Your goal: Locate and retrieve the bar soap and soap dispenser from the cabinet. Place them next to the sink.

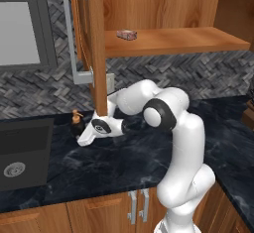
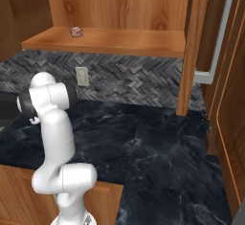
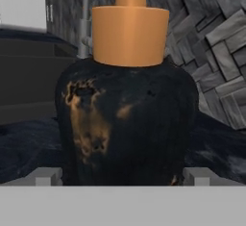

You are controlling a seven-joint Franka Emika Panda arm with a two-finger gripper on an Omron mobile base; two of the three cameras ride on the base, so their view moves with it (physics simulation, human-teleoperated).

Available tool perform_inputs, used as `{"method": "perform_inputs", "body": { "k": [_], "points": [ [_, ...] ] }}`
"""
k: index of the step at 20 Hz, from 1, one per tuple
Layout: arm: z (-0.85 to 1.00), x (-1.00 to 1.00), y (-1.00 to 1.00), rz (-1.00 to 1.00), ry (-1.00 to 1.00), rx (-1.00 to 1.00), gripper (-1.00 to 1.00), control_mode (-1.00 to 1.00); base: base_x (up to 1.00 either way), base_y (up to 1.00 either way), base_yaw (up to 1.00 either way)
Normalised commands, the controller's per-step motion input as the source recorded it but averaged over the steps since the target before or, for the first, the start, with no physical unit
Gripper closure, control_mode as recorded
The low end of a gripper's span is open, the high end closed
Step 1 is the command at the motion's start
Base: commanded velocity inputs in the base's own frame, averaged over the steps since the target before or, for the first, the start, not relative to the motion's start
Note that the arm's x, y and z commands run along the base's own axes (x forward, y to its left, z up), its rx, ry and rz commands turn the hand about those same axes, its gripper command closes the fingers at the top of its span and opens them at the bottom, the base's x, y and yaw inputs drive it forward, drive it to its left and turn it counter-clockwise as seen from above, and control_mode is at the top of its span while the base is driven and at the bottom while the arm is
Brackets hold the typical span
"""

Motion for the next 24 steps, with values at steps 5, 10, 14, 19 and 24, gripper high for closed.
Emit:
{"method": "perform_inputs", "body": {
  "k": [5,10,14,19,24],
  "points": [
    [0.12,0.0,-0.22,0.0,0.06,-0.1,-1.0,-1.0,0.0,0.0,0.0],
    [0.22,0.0,-0.11,0.01,0.04,-0.16,-1.0,-1.0,0.0,0.0,0.0],
    [0.18,0.0,-0.14,0.0,0.08,-0.17,-1.0,-1.0,0.0,0.0,0.0],
    [0.2,-0.05,-0.28,0.0,0.06,-0.13,-1.0,-1.0,0.0,0.0,0.0],
    [0.42,-0.13,-0.28,0.0,0.0,-0.01,-1.0,-1.0,0.0,0.0,0.0]
  ]
}}
